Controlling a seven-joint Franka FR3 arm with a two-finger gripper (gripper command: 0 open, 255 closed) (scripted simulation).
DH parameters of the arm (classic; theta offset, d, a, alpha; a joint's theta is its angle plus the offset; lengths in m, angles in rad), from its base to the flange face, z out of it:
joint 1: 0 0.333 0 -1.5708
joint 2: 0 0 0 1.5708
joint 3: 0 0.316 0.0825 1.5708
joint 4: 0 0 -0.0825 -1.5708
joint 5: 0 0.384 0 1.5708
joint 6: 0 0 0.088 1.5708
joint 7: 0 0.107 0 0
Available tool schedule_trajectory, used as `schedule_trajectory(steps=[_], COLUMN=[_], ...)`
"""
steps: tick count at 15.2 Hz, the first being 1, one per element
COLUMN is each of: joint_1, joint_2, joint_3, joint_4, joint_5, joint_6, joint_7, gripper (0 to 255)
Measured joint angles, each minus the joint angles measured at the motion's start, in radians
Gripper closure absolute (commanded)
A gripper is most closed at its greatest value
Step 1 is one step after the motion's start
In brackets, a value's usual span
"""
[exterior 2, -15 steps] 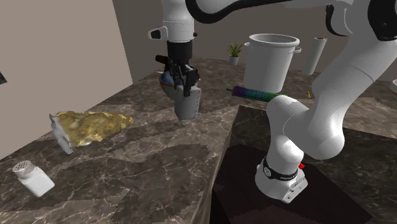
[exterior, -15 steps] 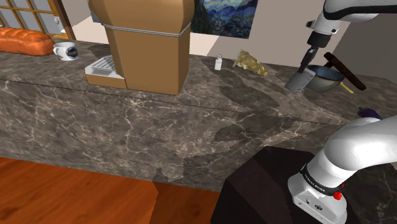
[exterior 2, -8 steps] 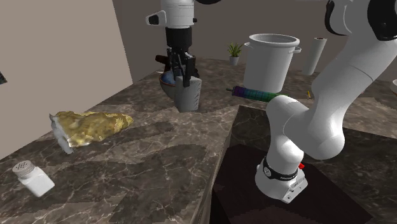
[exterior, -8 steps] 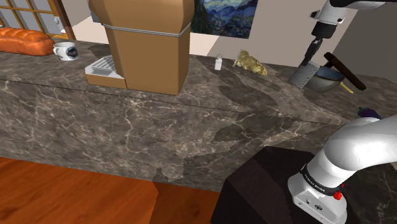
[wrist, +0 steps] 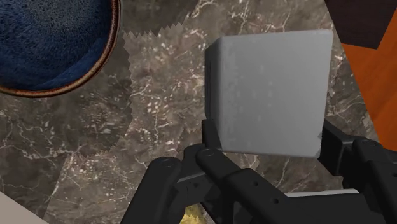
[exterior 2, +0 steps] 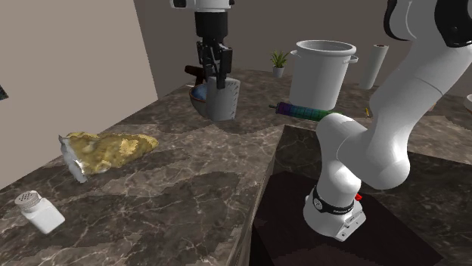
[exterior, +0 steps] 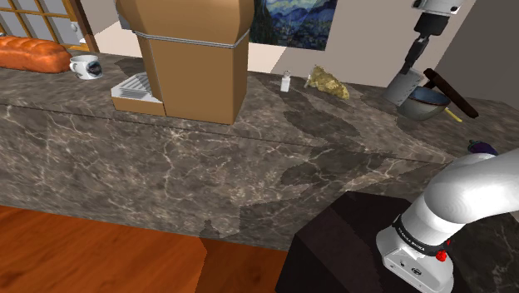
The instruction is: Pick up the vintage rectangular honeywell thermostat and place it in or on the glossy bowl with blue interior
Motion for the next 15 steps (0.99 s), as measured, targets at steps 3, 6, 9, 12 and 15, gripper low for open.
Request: schedule_trajectory(steps=[3, 6, 9, 12, 15], joint_1=[0.004, 0.007, 0.010, 0.010, 0.007], joint_2=[0.013, 0.027, 0.043, 0.076, 0.146], joint_3=[0.002, 0.004, 0.004, -0.025, -0.097], joint_4=[0.047, 0.101, 0.157, 0.211, 0.297], joint_5=[0.005, 0.011, 0.016, 0.016, 0.017], joint_6=[-0.034, -0.075, -0.115, -0.133, -0.147], joint_7=[-0.002, -0.006, -0.011, -0.045, -0.130], gripper=[255, 255, 255, 255, 255])
